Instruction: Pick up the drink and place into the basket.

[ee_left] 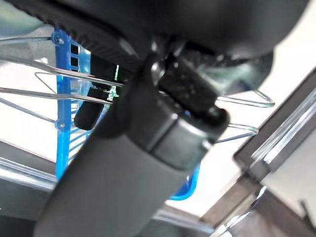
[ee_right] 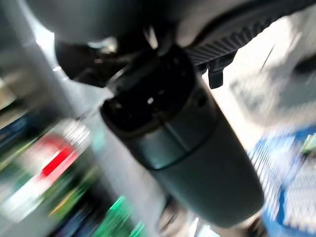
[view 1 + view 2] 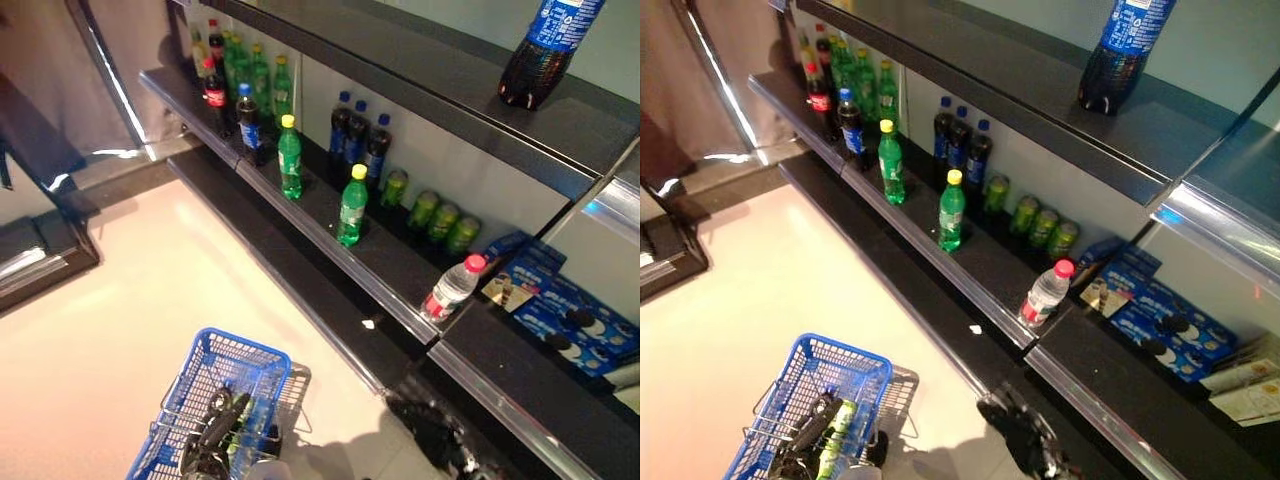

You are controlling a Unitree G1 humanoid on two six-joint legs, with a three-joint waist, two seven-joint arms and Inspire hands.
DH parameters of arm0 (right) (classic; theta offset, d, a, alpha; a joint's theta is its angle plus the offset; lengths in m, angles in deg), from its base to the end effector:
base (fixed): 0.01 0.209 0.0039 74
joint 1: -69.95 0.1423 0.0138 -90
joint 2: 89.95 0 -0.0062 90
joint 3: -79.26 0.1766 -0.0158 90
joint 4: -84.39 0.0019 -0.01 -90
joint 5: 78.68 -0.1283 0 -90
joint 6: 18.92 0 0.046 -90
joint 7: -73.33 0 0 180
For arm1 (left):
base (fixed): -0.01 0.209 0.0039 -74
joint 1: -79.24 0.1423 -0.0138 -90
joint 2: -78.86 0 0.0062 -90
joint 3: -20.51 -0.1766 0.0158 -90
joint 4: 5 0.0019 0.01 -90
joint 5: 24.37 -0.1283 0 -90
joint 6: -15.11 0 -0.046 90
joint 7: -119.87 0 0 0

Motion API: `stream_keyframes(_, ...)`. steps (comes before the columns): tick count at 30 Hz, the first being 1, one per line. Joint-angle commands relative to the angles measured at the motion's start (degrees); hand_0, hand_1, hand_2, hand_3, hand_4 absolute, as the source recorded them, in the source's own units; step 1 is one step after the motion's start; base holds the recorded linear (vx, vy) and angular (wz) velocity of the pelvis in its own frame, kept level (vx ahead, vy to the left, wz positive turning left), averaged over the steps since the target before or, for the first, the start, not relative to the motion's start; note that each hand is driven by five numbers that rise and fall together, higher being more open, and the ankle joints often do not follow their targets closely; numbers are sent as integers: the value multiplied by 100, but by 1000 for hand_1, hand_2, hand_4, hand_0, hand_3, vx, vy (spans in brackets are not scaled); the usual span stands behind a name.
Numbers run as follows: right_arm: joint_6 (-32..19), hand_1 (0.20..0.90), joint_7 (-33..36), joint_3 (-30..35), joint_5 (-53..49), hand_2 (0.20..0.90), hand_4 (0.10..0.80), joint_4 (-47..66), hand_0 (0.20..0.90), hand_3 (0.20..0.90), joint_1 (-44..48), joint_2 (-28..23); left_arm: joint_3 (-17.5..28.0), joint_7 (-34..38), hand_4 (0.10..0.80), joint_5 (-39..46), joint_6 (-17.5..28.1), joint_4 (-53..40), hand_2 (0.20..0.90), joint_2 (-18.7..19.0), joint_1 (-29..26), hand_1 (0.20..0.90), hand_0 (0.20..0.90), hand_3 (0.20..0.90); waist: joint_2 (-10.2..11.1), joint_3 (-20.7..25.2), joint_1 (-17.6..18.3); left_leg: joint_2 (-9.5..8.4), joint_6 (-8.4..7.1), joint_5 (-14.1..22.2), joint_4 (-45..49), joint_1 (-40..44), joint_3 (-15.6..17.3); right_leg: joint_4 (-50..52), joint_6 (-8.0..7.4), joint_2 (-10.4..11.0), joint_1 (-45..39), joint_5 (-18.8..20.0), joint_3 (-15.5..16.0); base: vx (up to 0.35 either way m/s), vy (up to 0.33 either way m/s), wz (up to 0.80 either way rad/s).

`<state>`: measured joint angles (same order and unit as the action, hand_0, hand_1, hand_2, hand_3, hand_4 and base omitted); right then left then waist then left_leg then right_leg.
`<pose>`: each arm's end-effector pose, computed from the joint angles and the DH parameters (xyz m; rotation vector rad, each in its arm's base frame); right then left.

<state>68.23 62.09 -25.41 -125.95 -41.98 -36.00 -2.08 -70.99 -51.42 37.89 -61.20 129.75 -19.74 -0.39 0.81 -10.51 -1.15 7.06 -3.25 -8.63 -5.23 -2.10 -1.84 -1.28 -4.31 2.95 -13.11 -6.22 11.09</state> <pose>0.0625 -0.2106 -0.0741 0.4927 0.8218 -0.0926 0.0806 0.1988 -0.0811 -0.7567 0.6655 0.7988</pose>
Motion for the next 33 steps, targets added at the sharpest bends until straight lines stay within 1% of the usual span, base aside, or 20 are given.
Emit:
stream_keyframes(1, -201, 900, 633, 213, 112, 900, 800, 314, 900, 900, 224, 122, 73, 18, 100, -196, 744, -446, 300, 234, -472, 300, 300, 200, 201, -134, 10, 96, -375, 383, 853, 68, 1215, 351, 2, 249, 760, 479, 223, 48, 190, 78)
stream_keyframes(5, -291, 900, 901, 366, -18, 900, 800, -334, 900, 900, 374, 184, -29, 123, 100, -238, 807, -288, 300, 86, -594, 300, 300, 200, 201, -227, 109, 31, -239, 623, 1131, 111, 1500, 562, -57, 451, 846, 495, 258, 155, 284, 75)
stream_keyframes(10, -272, 900, 1199, 519, 261, 900, 800, -1010, 900, 900, 459, 397, 23, 103, 100, -254, 846, -233, 300, 89, -604, 300, 300, 200, 196, -227, 59, -315, 70, 947, 1248, 299, 1477, 971, -386, 838, 848, 523, -17, 260, 325, 50)
stream_keyframes(11, -285, 900, 1236, 558, 283, 900, 800, -1177, 900, 900, 496, 457, 8, 54, 100, -246, 860, -220, 300, 126, -615, 300, 300, 200, 184, -225, 65, -396, 177, 1005, 1235, 359, 1520, 1261, -462, 911, 915, 550, -38, 296, 420, 25)
stream_keyframes(12, -308, 900, 1409, 606, 424, 900, 800, -1315, 900, 900, 546, 563, -41, 12, 100, -191, 892, -266, 300, 183, -600, 300, 300, 200, 146, -252, 86, -581, 369, 1091, 1167, 466, 1529, 2020, -591, 1033, 1121, 700, -99, 341, 513, 31)
stream_keyframes(13, -307, 900, 1575, 618, 490, 900, 800, -1353, 900, 900, 578, 592, -83, 4, 100, -133, 905, -297, 300, 221, -590, 300, 300, 200, 76, -254, 127, -637, 443, 1101, 1071, 536, 1518, 2516, -616, 994, 1393, 923, -135, 300, 502, 37)
stream_keyframes(14, -327, 900, 1647, 621, 455, 900, 800, -1402, 900, 900, 593, 592, -101, 3, 100, -126, 882, -322, 300, 264, -600, 300, 300, 200, 10, -272, 151, -662, 495, 1111, 998, 599, 1557, 3005, -614, 975, 1585, 1026, -124, 136, 256, 40)
stream_keyframes(15, -327, 900, 1647, 621, 454, 900, 800, -1403, 900, 900, 595, 591, -101, 3, 100, -126, 882, -322, 300, 264, -601, 300, 300, 200, 20, -269, 145, -676, 499, 1112, 997, 594, 1566, 3038, -619, 989, 1610, 1011, -140, 162, 261, 49)
stream_keyframes(16, -377, 900, 1673, 687, 247, 900, 800, -1505, 900, 900, 623, 583, -172, -29, 100, -150, 852, -328, 300, 348, -625, 300, 300, 200, -30, -335, 269, -743, 537, 1118, 858, 732, 1532, 3554, -595, 659, 1889, 944, -299, 267, 249, 57)
stream_keyframes(17, -415, 900, 1700, 764, 115, 900, 800, -1576, 900, 900, 631, 592, -294, -88, 100, -144, 850, -258, 300, 406, -698, 300, 300, 200, 5, -349, 429, -841, 531, 1136, 807, 779, 1431, 3423, -531, 174, 1998, 861, -401, 374, 287, 71)
stream_keyframes(18, -466, 900, 1660, 787, 61, 900, 800, -1678, 900, 900, 611, 579, -346, -91, 100, -167, 837, -215, 300, 415, -755, 300, 300, 200, 47, -341, 500, -918, 527, 1157, 807, 800, 1355, 3191, -442, -47, 1985, 832, -438, 305, 143, 81)
stream_keyframes(20, -495, 900, 1581, 814, -12, 900, 800, -1824, 900, 900, 602, 573, -386, -26, 100, -186, 838, -168, 300, 400, -832, 300, 300, 200, 93, -312, 543, -1005, 531, 1197, 823, 809, 1280, 2704, -332, -154, 1923, 840, -444, 290, 60, 103)
stream_keyframes(21, -494, 900, 1513, 865, -94, 900, 800, -1948, 900, 900, 604, 573, -415, 55, 100, -143, 832, -125, 300, 370, -891, 300, 300, 200, 172, -283, 579, -1127, 536, 1252, 838, 837, 1216, 2065, -270, -181, 1914, 910, -475, 443, 39, 106)
stream_keyframes(24, -534, 900, 1401, 1051, -282, 900, 800, -2315, 900, 900, 612, 554, -408, -119, 100, -103, 823, 149, 300, 251, -852, 300, 300, 200, 274, -232, 725, -1381, 569, 1494, 858, 1050, 926, 896, -271, -312, 2110, 1256, -590, 499, 8, 80)
stream_keyframes(25, -557, 900, 1353, 1105, -321, 900, 800, -2380, 900, 900, 591, 561, -406, -225, 100, -65, 829, 248, 300, 227, -807, 300, 300, 200, 347, -209, 754, -1500, 580, 1584, 873, 1142, 820, 572, -340, -262, 2330, 1558, -593, 483, -3, 65)
stream_keyframes(28, -589, 900, 1310, 1213, -313, 900, 800, -2458, 900, 900, 548, 583, -363, -497, 100, -23, 831, 471, 300, 168, -668, 300, 300, 200, 396, -202, 821, -1579, 606, 1977, 1019, 1484, 731, 48, -479, -131, 2637, 2090, -172, 548, -6, 12)
stream_keyframes(29, -565, 900, 1336, 1237, -357, 900, 800, -2471, 900, 900, 551, 593, -355, -607, 100, -40, 836, 541, 300, 139, -628, 300, 300, 200, 416, -185, 834, -1593, 624, 2140, 1127, 1602, 747, 88, -476, -99, 2702, 2143, -43, 651, 17, 2)
stream_keyframes(30, -543, 900, 1341, 1280, -401, 900, 800, -2516, 900, 900, 550, 590, -400, -677, 100, -51, 844, 592, 300, 112, -608, 300, 300, 200, 428, -129, 855, -1598, 641, 2324, 1283, 1693, 761, 215, -397, -99, 2696, 2080, 29, 577, 22, 3)
stream_keyframes(32, -543, 900, 1343, 1346, -403, 900, 800, -2623, 900, 900, 526, 564, -506, -707, 100, -129, 875, 669, 300, 44, -604, 300, 300, 200, 402, 21, 939, -1541, 580, 2318, 1651, 1821, 681, 324, -202, -216, 2611, 1915, -73, 546, 5, 13)
stream_keyframes(33, -555, 900, 1409, 1343, -425, 900, 800, -2720, 900, 900, 520, 556, -552, -660, 100, -189, 861, 736, 300, -2, -618, 300, 300, 200, 319, 143, 1026, -1326, 398, 2004, 2162, 1911, 704, 571, -38, -382, 2584, 1702, -192, 547, -37, 20)
